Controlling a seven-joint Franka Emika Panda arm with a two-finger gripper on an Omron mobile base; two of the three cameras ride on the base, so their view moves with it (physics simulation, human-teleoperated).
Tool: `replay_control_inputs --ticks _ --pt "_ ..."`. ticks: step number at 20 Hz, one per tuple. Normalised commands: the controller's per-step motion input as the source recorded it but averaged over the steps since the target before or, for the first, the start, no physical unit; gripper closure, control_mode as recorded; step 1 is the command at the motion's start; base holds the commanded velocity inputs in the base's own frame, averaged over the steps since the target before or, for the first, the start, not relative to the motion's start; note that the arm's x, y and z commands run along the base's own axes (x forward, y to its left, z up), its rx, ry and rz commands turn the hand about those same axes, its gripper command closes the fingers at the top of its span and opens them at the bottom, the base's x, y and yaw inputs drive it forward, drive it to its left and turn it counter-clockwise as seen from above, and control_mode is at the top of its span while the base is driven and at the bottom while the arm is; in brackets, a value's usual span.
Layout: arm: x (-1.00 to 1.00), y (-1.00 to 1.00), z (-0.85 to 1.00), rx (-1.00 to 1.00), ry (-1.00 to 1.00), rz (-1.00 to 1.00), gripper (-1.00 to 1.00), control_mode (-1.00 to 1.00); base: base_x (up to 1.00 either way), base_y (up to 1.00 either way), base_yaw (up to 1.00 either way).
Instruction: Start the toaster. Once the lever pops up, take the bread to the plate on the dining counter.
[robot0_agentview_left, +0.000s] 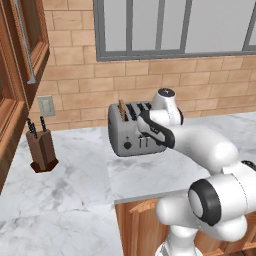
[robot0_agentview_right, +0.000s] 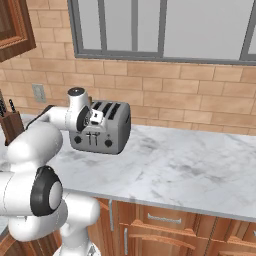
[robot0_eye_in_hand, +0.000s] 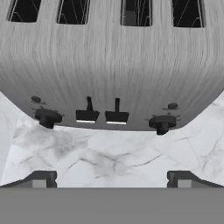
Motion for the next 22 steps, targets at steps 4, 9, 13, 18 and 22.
replay_control_inputs --ticks 4,9,13,18,22 --pt "0.24 0.00 -0.13 0.00 0.00 0.00 -1.00 -1.00 0.00 0.00 0.00" --pt "0.16 0.00 -0.23 0.00 -0.01 0.00 -1.00 -1.00 0.00 0.00 0.00" --pt "0.17 0.00 -0.23 0.00 -0.04 0.00 -1.00 -1.00 0.00 0.00 0.00" --pt "0.22 0.00 -0.17 0.00 -0.05 0.00 -1.00 -1.00 0.00 0.00 0.00" --pt "0.19 0.00 -0.09 0.00 -0.05 0.00 -1.00 -1.00 0.00 0.00 0.00"
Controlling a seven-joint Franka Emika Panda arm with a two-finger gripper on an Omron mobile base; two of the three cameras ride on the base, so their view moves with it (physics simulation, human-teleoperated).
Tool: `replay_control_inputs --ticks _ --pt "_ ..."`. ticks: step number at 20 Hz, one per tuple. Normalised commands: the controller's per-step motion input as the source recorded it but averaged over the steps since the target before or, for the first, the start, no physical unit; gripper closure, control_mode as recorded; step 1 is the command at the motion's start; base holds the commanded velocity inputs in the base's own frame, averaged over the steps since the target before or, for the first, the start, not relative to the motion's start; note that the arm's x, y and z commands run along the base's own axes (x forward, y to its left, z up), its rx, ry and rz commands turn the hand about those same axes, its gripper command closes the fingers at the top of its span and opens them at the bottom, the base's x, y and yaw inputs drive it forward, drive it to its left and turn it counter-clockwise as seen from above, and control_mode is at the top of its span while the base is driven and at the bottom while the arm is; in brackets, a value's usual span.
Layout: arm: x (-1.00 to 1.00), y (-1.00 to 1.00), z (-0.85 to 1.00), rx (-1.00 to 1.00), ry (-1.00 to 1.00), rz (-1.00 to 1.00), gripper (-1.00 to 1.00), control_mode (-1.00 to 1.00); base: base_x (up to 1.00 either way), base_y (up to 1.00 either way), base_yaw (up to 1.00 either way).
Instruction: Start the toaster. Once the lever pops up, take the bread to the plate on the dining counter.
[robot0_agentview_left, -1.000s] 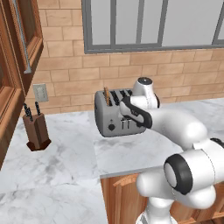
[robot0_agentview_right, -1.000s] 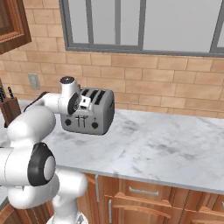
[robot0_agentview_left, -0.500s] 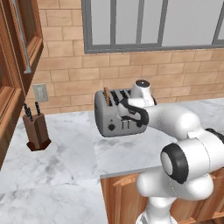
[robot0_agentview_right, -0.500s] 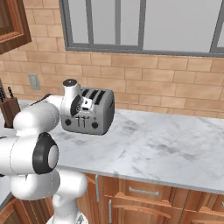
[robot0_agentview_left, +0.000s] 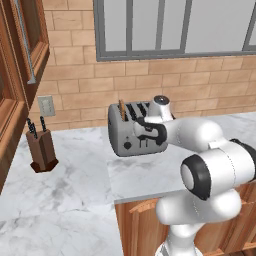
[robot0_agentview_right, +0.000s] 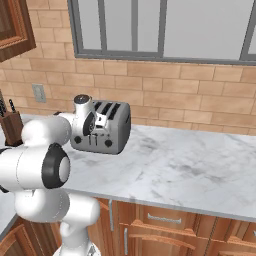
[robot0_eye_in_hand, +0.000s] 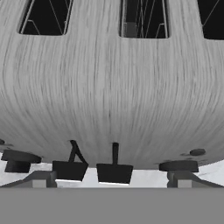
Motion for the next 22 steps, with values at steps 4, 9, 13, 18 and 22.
replay_control_inputs --ticks 4,9,13,18,22 --pt "0.09 0.00 -0.08 0.00 -0.03 0.00 -1.00 -1.00 0.00 0.00 0.00" --pt "0.00 0.00 -0.07 0.00 0.00 0.00 -1.00 -1.00 0.00 0.00 0.00" --pt "0.00 0.00 -0.12 0.00 0.00 0.00 -1.00 -1.00 0.00 0.00 0.00" --pt "0.00 0.00 -0.06 0.00 0.00 0.00 -1.00 -1.00 0.00 0.00 0.00" --pt "0.00 0.00 -0.05 0.00 0.00 0.00 -1.00 -1.00 0.00 0.00 0.00"
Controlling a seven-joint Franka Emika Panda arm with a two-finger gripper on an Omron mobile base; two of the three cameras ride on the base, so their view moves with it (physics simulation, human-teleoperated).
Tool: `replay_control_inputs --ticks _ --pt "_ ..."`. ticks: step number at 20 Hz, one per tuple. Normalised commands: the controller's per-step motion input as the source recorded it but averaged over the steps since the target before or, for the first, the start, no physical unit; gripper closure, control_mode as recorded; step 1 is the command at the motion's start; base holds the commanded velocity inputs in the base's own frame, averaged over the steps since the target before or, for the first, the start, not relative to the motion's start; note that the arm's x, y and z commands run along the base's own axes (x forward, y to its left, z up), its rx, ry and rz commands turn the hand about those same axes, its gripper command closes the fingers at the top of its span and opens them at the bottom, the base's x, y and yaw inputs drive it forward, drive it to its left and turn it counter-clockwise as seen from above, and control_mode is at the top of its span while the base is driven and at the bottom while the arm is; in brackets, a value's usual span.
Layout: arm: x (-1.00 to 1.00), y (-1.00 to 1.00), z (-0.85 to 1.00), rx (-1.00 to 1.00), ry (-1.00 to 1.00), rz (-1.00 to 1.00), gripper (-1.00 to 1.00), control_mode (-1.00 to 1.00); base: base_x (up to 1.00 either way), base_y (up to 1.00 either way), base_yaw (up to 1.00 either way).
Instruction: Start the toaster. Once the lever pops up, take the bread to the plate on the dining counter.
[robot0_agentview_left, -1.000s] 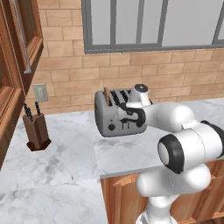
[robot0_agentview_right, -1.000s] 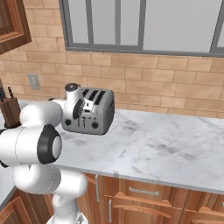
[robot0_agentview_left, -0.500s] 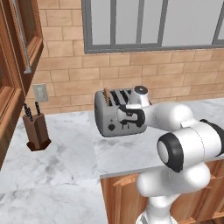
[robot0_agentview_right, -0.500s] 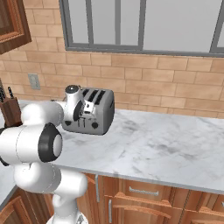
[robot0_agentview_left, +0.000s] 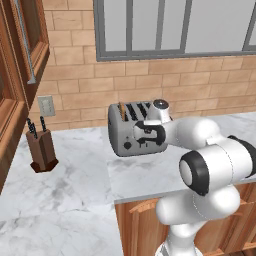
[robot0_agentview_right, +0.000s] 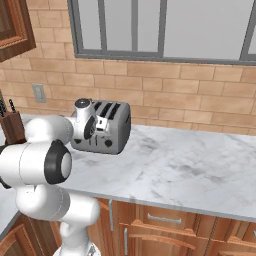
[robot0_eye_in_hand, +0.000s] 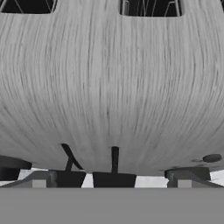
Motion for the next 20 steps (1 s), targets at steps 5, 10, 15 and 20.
replay_control_inputs --ticks 5,10,15,20 --pt "0.00 0.00 -0.10 0.00 0.00 0.00 -1.00 -1.00 0.00 0.00 0.00" --pt "0.00 0.00 -0.13 0.00 0.00 0.00 -1.00 -1.00 0.00 0.00 0.00" --pt "0.00 0.00 -0.11 0.00 0.00 0.00 -1.00 -1.00 0.00 0.00 0.00" --pt "0.00 0.00 -0.12 0.00 0.00 0.00 -1.00 -1.00 0.00 0.00 0.00"
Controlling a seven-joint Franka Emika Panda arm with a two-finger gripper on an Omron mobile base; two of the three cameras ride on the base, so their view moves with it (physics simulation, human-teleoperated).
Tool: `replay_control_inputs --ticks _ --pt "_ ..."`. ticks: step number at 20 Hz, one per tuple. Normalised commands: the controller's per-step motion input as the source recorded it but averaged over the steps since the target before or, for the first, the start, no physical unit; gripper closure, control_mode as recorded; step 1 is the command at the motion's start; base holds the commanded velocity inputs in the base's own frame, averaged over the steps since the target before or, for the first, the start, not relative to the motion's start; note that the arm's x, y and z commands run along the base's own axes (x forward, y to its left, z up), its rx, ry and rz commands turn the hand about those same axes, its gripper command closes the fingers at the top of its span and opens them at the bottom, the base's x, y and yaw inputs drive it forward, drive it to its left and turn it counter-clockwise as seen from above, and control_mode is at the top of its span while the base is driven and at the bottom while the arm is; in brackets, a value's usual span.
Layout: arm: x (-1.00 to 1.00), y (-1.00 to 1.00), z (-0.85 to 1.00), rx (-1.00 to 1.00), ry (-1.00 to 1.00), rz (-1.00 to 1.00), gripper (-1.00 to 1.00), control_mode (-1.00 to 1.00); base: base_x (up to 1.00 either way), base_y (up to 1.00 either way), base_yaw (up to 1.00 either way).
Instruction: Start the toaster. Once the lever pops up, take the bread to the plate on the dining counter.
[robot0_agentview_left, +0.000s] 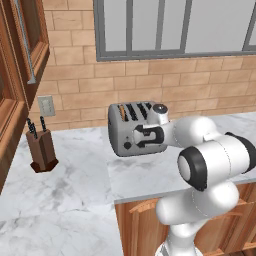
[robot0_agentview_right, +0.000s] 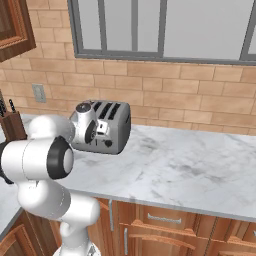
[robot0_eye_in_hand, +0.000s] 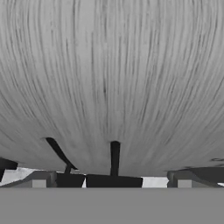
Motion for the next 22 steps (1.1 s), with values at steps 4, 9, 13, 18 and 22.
replay_control_inputs --ticks 4,9,13,18,22 --pt "0.00 0.00 -0.12 0.00 0.00 0.00 -1.00 -1.00 0.00 0.00 0.00" --pt "0.00 0.00 -0.14 0.00 0.00 0.00 -1.00 -1.00 0.00 0.00 0.00" --pt "0.00 0.00 -0.14 0.00 0.00 0.00 -1.00 -1.00 0.00 0.00 0.00" --pt "0.00 0.00 -0.15 0.00 0.00 0.00 -1.00 -1.00 0.00 0.00 0.00" --pt "0.00 0.00 -0.11 0.00 0.00 0.00 -1.00 -1.00 0.00 0.00 0.00"
